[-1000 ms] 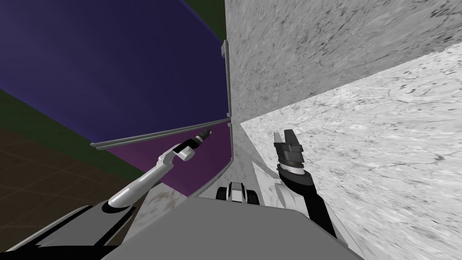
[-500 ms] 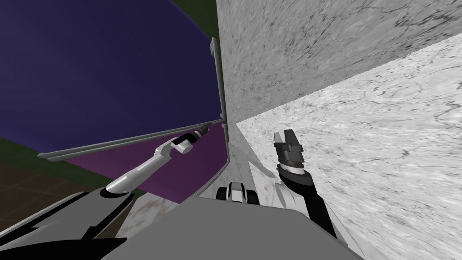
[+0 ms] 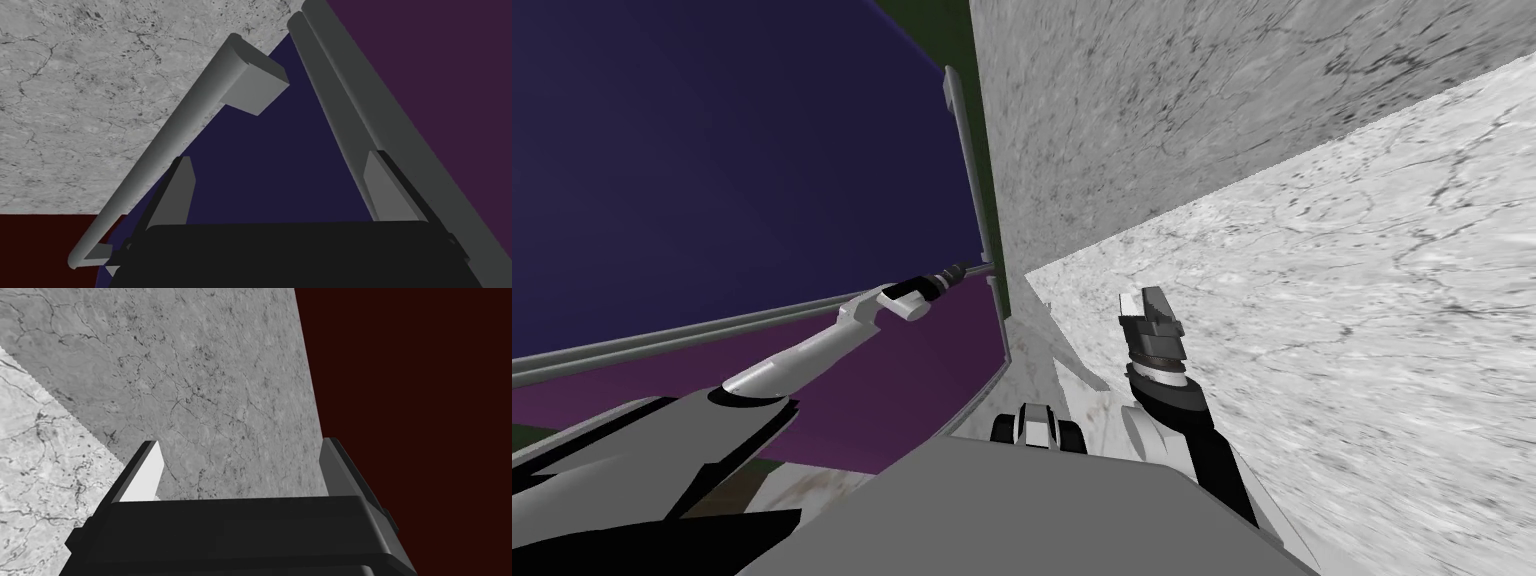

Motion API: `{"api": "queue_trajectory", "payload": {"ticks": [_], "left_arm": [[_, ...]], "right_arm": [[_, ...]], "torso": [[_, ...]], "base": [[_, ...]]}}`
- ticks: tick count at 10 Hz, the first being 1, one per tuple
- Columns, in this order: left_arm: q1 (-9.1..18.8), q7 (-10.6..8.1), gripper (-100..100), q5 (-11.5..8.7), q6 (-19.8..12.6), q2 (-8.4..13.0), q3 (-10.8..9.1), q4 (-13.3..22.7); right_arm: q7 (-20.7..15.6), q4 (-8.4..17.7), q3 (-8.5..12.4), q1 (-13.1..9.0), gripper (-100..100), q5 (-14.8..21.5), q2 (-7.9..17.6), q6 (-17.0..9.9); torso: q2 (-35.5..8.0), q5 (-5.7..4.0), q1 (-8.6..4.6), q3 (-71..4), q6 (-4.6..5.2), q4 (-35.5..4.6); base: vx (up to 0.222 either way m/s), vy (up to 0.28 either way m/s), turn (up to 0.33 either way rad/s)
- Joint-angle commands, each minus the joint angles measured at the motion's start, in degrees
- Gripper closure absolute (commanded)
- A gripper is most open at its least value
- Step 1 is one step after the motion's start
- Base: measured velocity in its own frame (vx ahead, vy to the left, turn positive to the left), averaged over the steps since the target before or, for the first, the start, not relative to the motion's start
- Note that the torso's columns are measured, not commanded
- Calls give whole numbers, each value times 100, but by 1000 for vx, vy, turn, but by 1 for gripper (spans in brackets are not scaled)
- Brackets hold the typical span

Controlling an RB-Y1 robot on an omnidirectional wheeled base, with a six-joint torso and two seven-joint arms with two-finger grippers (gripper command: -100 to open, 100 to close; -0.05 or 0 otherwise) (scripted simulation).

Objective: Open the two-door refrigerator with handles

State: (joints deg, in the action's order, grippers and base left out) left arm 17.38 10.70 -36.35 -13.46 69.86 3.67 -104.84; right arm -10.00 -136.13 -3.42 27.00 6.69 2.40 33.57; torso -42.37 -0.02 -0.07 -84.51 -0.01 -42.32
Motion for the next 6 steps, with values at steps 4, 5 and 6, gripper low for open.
{"api": "queue_trajectory", "payload": {"ticks": [4, 5, 6], "left_arm": [[685, 92, -100, -269, -508, 696, 7, 462], [796, 105, -100, -317, -586, 816, 11, 538], [893, 116, -100, -360, -654, 924, 15, 603]], "right_arm": [[0, 0, 1, 0, 0, 0, 1, 0], [0, 0, 1, 0, 0, 0, 1, 0], [0, 0, 1, 0, 0, 0, 1, 0]], "torso": [[-4, 11, 35, 2, -2, 0], [-5, 10, 28, 3, 0, -1], [3, 3, 8, -2, 1, 1]], "base": [[55, -87, -70], [32, -56, -91], [45, -72, -74]]}}
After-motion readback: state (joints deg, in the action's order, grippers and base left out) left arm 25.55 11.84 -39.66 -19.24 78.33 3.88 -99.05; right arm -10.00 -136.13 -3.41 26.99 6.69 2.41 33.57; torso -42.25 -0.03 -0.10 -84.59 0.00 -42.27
